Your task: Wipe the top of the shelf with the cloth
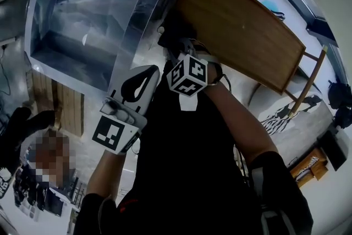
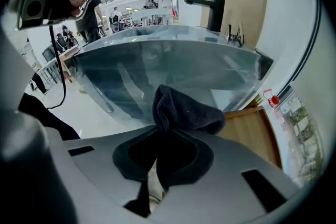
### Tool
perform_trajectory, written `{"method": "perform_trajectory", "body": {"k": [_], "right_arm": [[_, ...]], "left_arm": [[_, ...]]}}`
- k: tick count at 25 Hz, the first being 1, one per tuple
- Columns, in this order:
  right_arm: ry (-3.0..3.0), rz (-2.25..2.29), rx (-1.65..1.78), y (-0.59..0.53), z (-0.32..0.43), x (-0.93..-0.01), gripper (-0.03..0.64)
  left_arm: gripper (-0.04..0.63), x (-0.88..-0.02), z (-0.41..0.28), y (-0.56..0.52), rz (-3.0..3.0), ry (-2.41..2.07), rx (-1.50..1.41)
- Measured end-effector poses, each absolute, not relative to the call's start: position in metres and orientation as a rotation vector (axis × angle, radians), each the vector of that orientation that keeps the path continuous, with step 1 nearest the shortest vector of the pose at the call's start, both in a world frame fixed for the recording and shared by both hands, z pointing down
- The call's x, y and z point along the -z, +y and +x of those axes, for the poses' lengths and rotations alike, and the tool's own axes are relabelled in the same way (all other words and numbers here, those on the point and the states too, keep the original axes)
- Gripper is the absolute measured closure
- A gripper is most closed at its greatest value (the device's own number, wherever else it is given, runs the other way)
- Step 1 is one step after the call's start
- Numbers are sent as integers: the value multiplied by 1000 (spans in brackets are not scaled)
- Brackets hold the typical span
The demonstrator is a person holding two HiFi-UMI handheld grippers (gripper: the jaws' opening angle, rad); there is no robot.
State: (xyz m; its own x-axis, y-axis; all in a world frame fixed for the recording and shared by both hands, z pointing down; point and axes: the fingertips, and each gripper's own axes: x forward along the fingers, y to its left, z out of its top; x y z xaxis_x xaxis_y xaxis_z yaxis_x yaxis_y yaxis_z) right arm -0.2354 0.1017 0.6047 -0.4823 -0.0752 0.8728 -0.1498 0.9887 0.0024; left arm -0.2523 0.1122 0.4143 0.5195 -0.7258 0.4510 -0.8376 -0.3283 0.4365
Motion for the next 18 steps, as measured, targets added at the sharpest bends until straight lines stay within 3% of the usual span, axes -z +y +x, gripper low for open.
{"method": "perform_trajectory", "body": {"k": [18], "right_arm": [[-2032, 214, -169, 106, -180, -624, 591]], "left_arm": [[575, -413, -205, 97, 2190, -1175, -271]]}}
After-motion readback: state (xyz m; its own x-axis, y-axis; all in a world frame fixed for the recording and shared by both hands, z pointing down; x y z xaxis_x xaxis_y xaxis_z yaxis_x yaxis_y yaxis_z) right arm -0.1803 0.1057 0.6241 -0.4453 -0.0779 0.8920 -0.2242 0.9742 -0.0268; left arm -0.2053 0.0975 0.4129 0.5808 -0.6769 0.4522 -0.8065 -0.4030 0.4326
